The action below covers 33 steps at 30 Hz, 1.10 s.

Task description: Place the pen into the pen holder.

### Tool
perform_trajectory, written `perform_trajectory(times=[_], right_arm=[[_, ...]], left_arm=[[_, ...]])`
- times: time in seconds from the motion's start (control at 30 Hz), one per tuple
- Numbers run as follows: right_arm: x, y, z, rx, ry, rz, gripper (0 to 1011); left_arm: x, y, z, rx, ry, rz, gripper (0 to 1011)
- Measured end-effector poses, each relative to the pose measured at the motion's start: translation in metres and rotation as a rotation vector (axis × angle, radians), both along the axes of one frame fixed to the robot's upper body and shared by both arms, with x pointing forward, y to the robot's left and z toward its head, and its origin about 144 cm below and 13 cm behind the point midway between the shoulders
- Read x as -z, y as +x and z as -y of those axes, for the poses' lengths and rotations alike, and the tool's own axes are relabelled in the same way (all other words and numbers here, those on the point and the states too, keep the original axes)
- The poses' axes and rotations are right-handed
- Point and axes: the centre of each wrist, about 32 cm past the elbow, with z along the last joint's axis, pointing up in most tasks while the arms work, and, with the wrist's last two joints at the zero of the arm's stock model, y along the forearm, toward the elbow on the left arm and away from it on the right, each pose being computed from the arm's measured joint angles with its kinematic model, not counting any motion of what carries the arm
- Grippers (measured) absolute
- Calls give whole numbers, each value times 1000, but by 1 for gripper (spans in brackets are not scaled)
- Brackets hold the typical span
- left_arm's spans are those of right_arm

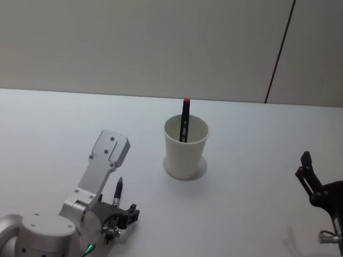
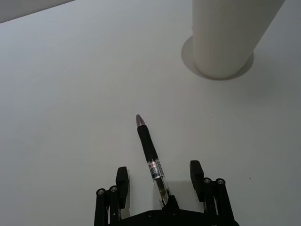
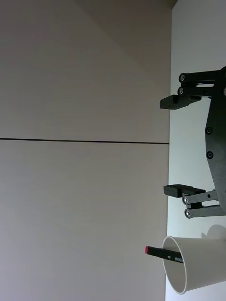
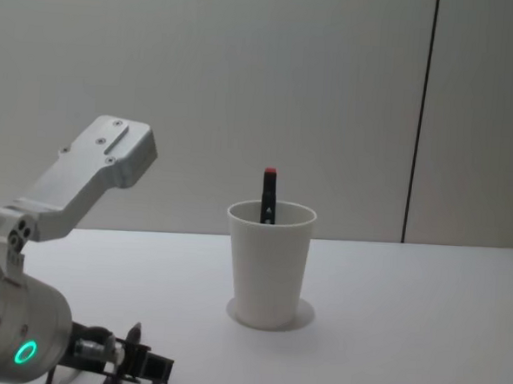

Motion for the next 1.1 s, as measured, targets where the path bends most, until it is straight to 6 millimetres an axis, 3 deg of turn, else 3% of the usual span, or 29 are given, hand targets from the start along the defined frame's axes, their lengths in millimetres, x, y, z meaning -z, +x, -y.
perform_trajectory(times=[1.1], right_arm=[[0,0,0,0,0,0,1002]], left_arm=[[3,-2,1,-19,16,29,624]])
